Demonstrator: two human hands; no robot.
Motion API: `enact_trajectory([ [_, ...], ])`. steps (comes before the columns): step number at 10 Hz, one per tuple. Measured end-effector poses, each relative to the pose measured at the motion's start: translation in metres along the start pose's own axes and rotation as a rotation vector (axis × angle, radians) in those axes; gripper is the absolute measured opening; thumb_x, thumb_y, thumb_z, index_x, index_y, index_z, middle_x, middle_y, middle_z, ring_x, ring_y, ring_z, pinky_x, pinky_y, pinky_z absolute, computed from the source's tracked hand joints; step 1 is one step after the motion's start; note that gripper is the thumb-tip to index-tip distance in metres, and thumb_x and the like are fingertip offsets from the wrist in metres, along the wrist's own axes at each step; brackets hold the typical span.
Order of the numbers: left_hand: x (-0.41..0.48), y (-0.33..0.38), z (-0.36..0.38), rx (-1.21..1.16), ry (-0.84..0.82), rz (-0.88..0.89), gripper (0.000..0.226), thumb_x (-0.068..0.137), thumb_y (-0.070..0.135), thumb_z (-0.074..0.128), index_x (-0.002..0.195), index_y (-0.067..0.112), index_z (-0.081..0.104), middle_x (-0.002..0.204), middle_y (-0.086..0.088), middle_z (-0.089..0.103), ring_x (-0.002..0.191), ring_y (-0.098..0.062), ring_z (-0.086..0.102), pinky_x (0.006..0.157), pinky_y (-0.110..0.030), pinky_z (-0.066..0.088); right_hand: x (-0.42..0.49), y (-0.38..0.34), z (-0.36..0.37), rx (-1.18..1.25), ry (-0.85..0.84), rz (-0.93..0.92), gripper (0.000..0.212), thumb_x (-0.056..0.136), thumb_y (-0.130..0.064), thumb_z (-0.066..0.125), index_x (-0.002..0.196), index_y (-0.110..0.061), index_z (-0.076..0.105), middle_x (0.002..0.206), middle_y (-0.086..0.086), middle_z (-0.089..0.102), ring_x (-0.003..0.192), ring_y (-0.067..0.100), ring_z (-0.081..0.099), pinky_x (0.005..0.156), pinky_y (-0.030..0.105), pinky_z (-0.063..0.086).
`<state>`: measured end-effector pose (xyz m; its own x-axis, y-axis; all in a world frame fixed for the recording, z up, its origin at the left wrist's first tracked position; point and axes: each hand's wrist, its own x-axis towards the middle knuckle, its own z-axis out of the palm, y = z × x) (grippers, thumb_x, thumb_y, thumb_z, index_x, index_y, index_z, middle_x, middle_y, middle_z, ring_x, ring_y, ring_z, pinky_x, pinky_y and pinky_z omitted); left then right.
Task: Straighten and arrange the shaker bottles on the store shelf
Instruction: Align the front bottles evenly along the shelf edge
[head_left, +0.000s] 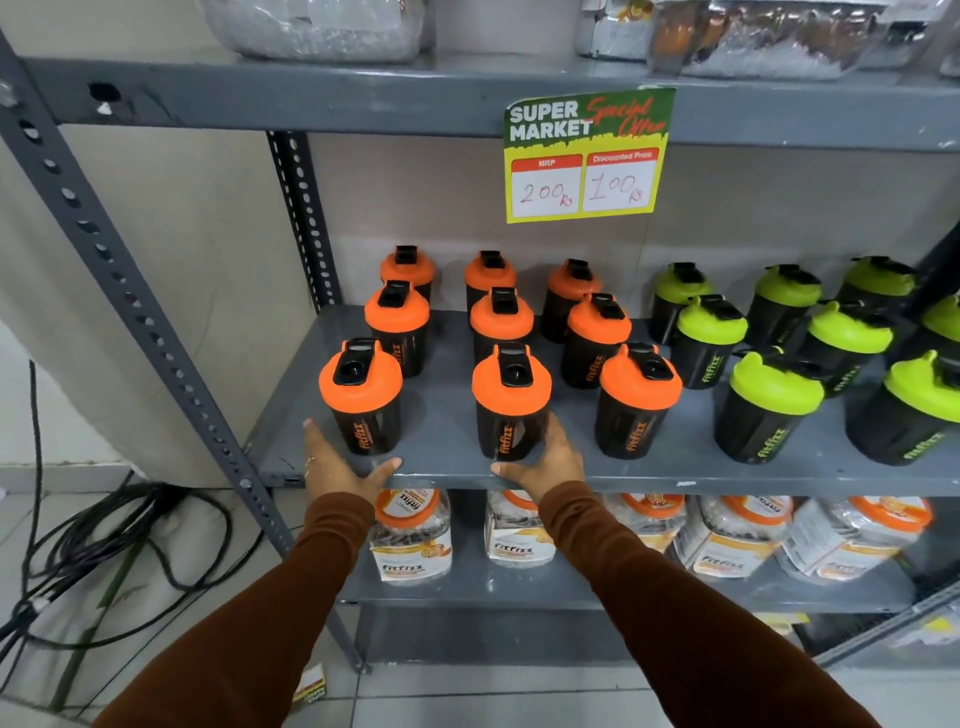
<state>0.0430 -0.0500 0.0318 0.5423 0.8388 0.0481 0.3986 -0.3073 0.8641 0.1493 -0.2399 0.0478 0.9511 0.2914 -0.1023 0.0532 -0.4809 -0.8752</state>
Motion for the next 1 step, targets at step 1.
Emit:
enact_trajectory([
  [1,-0.0317,-0.0073,0.007,0.264,0.109,0.283,0.097,0.071,0.033,0.073,0.14,-0.005,0.015,0.15,-0.026,0.012,0.139,-0.039,0.012,0.113,-0.047,0.015,-0.0227,0.0044,-0.0006,-0.065,-0.02,-0.018,0.095,0.068,-0.023,0.08,0.142,-0.012,0.022,0.146,0.012,0.039,0.133,0.029,0.037,0.112,0.043,0.031],
])
